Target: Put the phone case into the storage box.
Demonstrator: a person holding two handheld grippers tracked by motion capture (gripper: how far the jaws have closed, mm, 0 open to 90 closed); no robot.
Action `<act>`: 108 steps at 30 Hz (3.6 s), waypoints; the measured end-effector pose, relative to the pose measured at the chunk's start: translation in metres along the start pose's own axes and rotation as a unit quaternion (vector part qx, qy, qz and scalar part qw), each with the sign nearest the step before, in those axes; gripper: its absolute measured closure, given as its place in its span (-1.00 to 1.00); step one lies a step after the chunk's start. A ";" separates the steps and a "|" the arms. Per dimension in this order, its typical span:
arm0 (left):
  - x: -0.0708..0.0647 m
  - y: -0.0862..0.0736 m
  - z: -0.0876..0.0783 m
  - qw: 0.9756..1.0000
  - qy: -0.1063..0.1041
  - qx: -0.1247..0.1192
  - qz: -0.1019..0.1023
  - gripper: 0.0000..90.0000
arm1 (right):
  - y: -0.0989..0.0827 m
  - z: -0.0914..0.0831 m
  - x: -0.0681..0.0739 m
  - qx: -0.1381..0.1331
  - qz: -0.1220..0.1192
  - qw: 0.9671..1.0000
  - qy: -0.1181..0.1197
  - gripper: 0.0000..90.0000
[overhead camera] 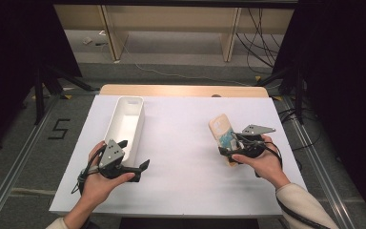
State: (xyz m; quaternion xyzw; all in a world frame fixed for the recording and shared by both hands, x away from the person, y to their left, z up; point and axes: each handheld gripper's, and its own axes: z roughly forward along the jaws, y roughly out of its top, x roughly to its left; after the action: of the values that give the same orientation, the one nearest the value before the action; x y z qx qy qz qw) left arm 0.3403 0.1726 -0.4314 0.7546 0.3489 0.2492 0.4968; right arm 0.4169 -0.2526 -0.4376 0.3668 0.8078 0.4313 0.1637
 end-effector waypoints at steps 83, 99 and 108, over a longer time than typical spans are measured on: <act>-0.004 0.027 0.022 1.000 -0.013 -0.020 -0.008 -0.98 | 0.006 0.005 0.034 -0.053 -0.013 0.998 0.041 -0.75; -0.013 0.043 0.040 0.999 -0.034 -0.028 -0.001 -0.98 | 0.007 0.010 0.040 -0.053 -0.016 0.997 0.046 -0.75; -0.019 0.053 0.050 0.998 -0.047 -0.031 0.004 -0.97 | 0.007 0.012 0.044 -0.052 -0.019 0.997 0.048 -0.75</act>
State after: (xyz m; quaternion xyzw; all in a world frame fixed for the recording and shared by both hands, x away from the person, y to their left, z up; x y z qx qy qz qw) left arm 0.3792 0.1150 -0.4017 0.7509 0.3147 0.2261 0.5348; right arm 0.3976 -0.2109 -0.4364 0.3213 0.7983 0.4862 0.1521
